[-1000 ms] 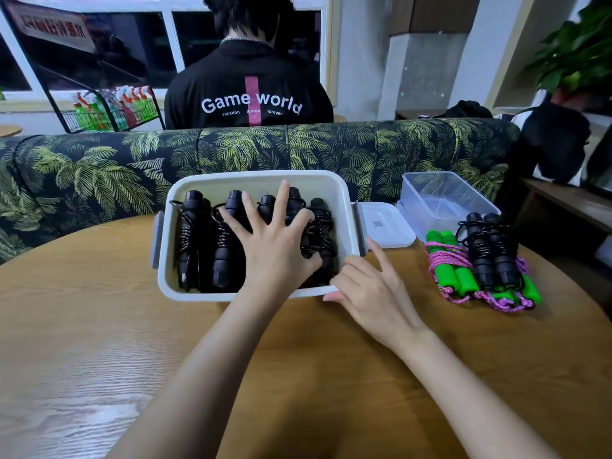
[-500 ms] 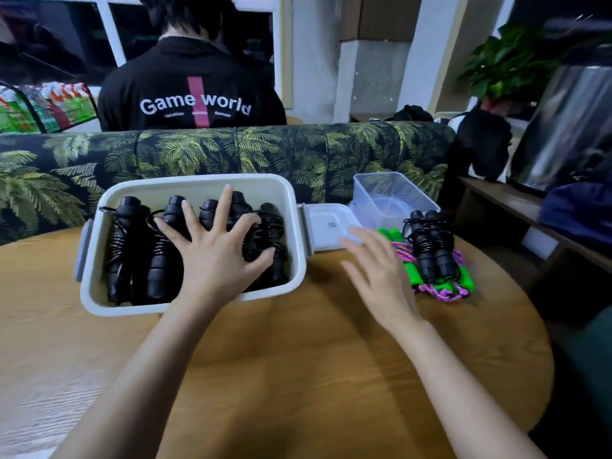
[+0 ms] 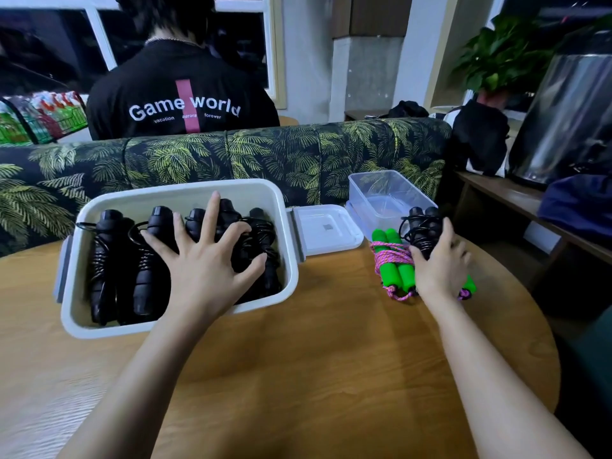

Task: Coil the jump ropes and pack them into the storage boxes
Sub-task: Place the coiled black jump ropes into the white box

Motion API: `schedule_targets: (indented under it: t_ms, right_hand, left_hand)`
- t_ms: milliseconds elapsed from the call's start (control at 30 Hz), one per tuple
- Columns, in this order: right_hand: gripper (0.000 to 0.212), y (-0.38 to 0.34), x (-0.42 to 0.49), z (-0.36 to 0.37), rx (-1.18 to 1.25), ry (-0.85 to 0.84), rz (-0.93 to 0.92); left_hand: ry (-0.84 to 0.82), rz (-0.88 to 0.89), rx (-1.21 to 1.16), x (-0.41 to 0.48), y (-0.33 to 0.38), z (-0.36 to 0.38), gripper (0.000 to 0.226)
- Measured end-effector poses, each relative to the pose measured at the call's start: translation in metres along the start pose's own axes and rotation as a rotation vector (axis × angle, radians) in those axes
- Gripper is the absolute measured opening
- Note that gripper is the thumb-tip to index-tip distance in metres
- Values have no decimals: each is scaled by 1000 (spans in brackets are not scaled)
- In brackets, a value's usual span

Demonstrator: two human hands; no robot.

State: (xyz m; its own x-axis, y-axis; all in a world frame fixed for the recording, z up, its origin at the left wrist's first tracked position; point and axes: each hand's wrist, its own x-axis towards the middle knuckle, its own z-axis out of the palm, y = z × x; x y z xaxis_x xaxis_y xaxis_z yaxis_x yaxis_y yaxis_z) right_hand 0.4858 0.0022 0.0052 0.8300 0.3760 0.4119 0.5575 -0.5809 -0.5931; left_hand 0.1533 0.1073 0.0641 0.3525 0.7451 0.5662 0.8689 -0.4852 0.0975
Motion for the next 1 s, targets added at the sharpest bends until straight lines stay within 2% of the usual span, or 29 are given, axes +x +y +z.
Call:
schedule_targets:
  t_ms: [100,133,267,333,467,533,800,1000]
  right_hand:
    - [60,-4,1,-8,348,142,-32]
    - [58,-6,4,-11,388,149,-52]
    - [42,-12,11,-15,80,-8,-203]
    - [32,-18,6,-17,13,-79,-152]
    - [63,-27,-9,-12,-62,-212,-59]
    - [68,-29,-15,-6,-23,-225,-45]
    - [59,-29,-19,-2,3,-208,-54]
    - [59,-23,-25,0,194,-69,-73]
  left_hand:
    - [-2,2,4,0,0,0,62]
    - [-3,1,3,-1,1,0,62]
    - [8,8,-3,-4,1,-2,60]
    - [20,17,-5,-6,1,-2,59]
    - [38,30,-19,-11,3,-3,56]
    - [48,38,-21,-12,2,-3,54]
    - [45,45,-9,-12,2,-3,53]
    - [-14,48,-35,-3,-3,-4,57]
